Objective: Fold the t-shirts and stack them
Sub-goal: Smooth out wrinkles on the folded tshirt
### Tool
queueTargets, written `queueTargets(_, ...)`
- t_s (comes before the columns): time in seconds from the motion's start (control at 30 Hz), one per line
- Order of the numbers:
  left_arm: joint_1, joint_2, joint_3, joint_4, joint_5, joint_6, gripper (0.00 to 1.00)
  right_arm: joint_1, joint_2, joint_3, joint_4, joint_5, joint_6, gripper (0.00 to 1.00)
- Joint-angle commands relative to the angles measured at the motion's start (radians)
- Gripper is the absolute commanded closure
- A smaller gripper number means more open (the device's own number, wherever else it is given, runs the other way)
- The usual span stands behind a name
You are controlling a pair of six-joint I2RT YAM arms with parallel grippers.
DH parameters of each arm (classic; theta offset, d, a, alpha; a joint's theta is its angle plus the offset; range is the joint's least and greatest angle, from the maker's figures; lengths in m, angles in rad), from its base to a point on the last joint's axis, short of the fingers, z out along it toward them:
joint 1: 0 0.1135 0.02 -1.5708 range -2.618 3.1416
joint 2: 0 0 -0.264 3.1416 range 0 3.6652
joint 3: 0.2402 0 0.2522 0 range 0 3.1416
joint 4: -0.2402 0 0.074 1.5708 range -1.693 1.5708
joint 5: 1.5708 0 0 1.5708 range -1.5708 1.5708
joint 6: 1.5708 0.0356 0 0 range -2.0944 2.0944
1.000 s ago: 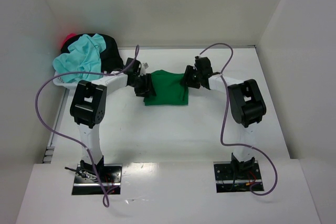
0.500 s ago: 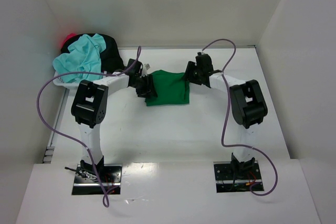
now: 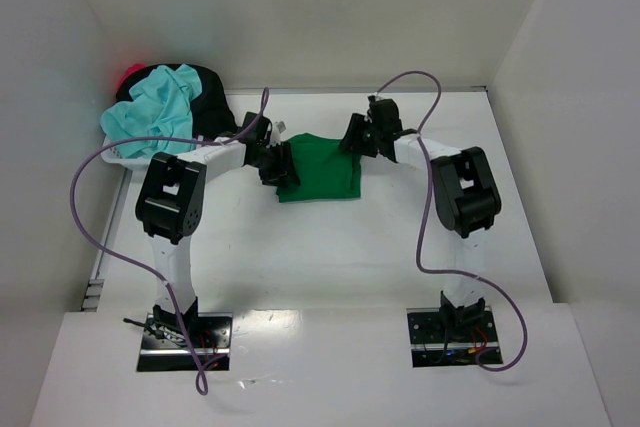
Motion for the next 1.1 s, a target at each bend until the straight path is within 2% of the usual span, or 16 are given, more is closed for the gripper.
queueTargets(0.0, -0.014, 0.050, -0.030, -0.019, -0.004, 0.029, 0.44, -0.003, 0.064, 0.065, 0.017, -0.028, -0.014, 0.42)
queueTargets(0.1, -0.014, 0.050, -0.030, -0.028, -0.004, 0.038, 0.45, -0.003, 0.105, 0.105, 0.005, -0.028, -0.024, 0.49)
queueTargets(0.13, -0.014, 0.050, -0.030, -0.028, -0.004, 0.038, 0.45, -0.003, 0.116, 0.117, -0.004, -0.028, -0.024, 0.58)
queueTargets(0.2, -0.014, 0.050, -0.030, -0.038, -0.004, 0.038, 0.48, -0.003, 0.136, 0.151, -0.018, -0.028, -0.024, 0.68)
queueTargets(0.23, -0.014, 0.050, -0.030, -0.047, -0.004, 0.047, 0.52, -0.003, 0.148, 0.160, -0.029, -0.028, -0.024, 0.80)
queueTargets(0.33, -0.014, 0.050, -0.040, -0.047, -0.004, 0.047, 0.56, -0.003, 0.148, 0.180, -0.029, -0.019, -0.024, 0.96)
queueTargets(0.37, -0.014, 0.050, -0.040, -0.047, -0.004, 0.047, 0.61, -0.003, 0.135, 0.189, -0.029, -0.019, -0.024, 1.00)
queueTargets(0.5, -0.014, 0.050, -0.061, -0.047, -0.013, 0.047, 0.70, -0.003, 0.088, 0.202, -0.038, 0.014, -0.033, 1.00)
queueTargets(0.63, -0.014, 0.050, -0.072, -0.047, -0.023, 0.047, 0.74, -0.003, 0.064, 0.202, -0.047, 0.042, -0.056, 0.98)
queueTargets(0.77, -0.014, 0.050, -0.072, -0.056, -0.033, 0.056, 0.74, -0.003, 0.055, 0.211, -0.067, 0.088, -0.067, 0.96)
queueTargets(0.93, -0.014, 0.050, -0.072, -0.065, -0.043, 0.056, 0.74, -0.034, 0.041, 0.134, -0.044, 0.107, -0.042, 0.96)
queueTargets(1.03, -0.014, 0.050, -0.063, -0.065, -0.043, 0.056, 0.74, -0.045, 0.027, 0.100, -0.023, 0.107, -0.033, 0.91)
queueTargets(1.07, -0.014, 0.050, -0.063, -0.065, -0.043, 0.056, 0.72, -0.045, 0.027, 0.091, -0.023, 0.107, -0.033, 0.86)
